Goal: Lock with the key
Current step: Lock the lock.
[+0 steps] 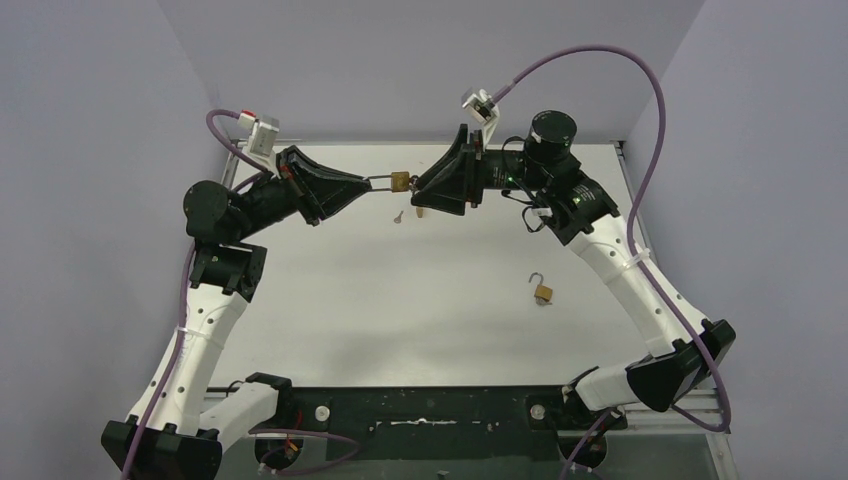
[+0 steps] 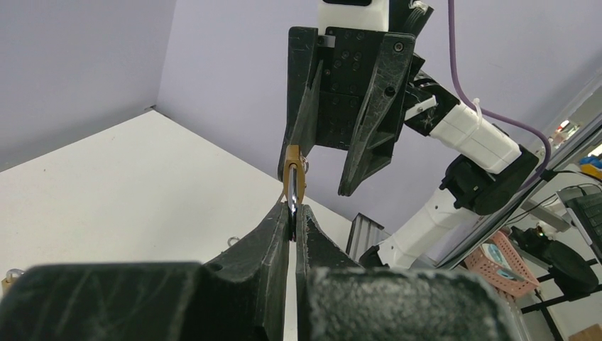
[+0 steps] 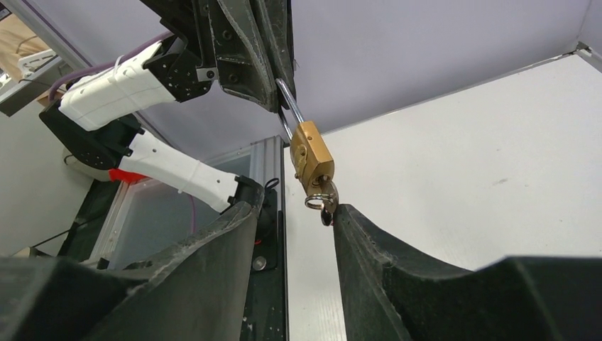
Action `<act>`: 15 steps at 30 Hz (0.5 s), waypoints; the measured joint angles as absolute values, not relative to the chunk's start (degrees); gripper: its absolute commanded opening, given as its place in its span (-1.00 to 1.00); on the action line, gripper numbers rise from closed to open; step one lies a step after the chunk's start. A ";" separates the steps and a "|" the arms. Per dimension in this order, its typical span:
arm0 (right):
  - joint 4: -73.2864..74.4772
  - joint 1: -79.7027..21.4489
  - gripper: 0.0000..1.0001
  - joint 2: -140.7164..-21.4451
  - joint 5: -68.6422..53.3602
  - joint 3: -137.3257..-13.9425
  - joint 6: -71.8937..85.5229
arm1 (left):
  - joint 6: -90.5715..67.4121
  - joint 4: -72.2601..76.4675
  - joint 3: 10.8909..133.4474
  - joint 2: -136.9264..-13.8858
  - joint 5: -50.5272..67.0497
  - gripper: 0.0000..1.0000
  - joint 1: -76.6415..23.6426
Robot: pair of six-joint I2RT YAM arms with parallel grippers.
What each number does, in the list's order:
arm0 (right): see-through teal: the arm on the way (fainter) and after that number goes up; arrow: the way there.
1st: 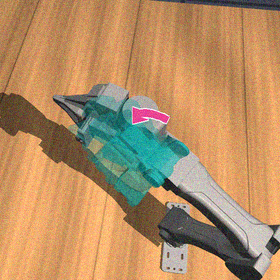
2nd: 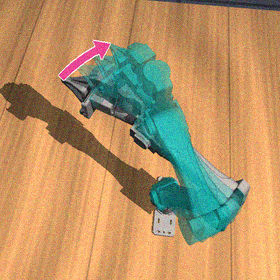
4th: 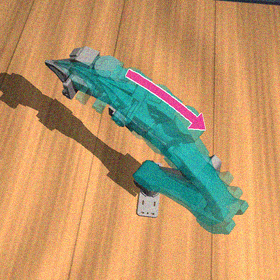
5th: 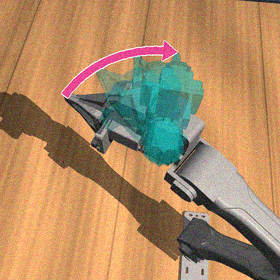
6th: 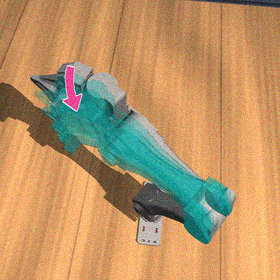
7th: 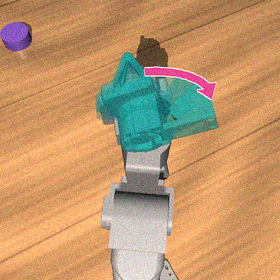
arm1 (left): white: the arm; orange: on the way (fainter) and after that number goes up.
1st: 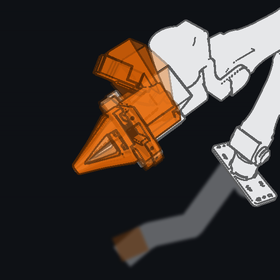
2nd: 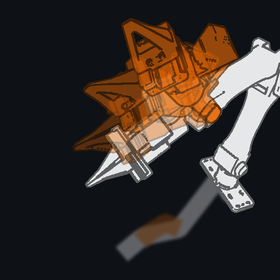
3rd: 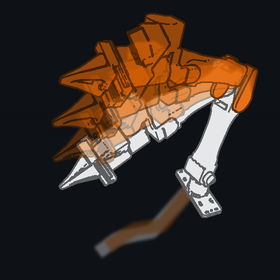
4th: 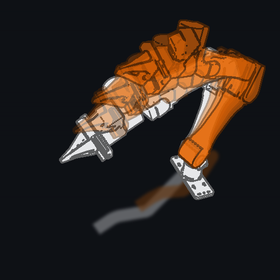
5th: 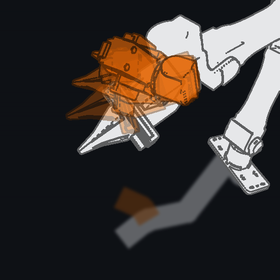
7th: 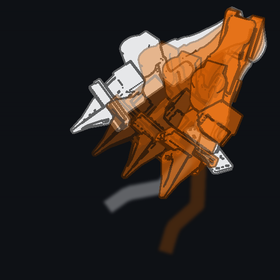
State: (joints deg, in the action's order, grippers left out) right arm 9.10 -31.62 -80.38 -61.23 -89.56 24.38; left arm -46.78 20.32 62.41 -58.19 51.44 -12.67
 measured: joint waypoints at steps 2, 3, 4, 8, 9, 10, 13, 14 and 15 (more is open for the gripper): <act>9.10 -31.81 -0.29 -80.38 -61.23 -89.82 24.29 | -47.29 20.75 62.43 -58.19 51.46 -1.00 -12.64; 9.13 -31.92 -0.39 -80.42 -61.21 -90.02 24.25 | -47.42 20.88 62.41 -58.19 51.46 -1.00 -12.64; 9.15 -31.94 -0.49 -80.49 -61.21 -90.15 24.16 | -47.53 21.02 62.41 -58.19 51.48 -1.00 -12.64; 9.50 -31.97 -1.00 -81.03 -60.80 -90.72 23.73 | -47.77 21.63 62.43 -58.19 51.79 -1.00 -12.64; 9.63 -31.97 -1.00 -81.19 -60.77 -90.74 23.55 | -47.77 21.65 62.43 -58.19 51.90 -1.00 -12.64; 9.91 -31.97 -1.00 -81.30 -60.69 -90.74 23.44 | -47.77 21.69 62.43 -58.19 51.94 -1.00 -12.64; 10.81 -31.97 -1.00 -81.43 -60.40 -90.76 23.22 | -47.79 21.67 62.43 -58.17 52.18 -1.00 -12.58; 10.94 -31.97 -1.00 -81.43 -60.40 -90.76 23.05 | -47.77 21.67 62.43 -58.17 52.29 -1.00 -12.58; 11.25 -31.94 -1.00 -81.43 -60.40 -90.85 22.83 | -47.77 21.67 62.43 -58.17 52.36 -1.00 -12.49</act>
State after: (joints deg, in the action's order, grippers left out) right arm 11.25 -31.94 -81.43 -60.40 -90.85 22.83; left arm -47.77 21.67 62.43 -58.17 52.36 -12.49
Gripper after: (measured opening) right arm 0.023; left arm 0.027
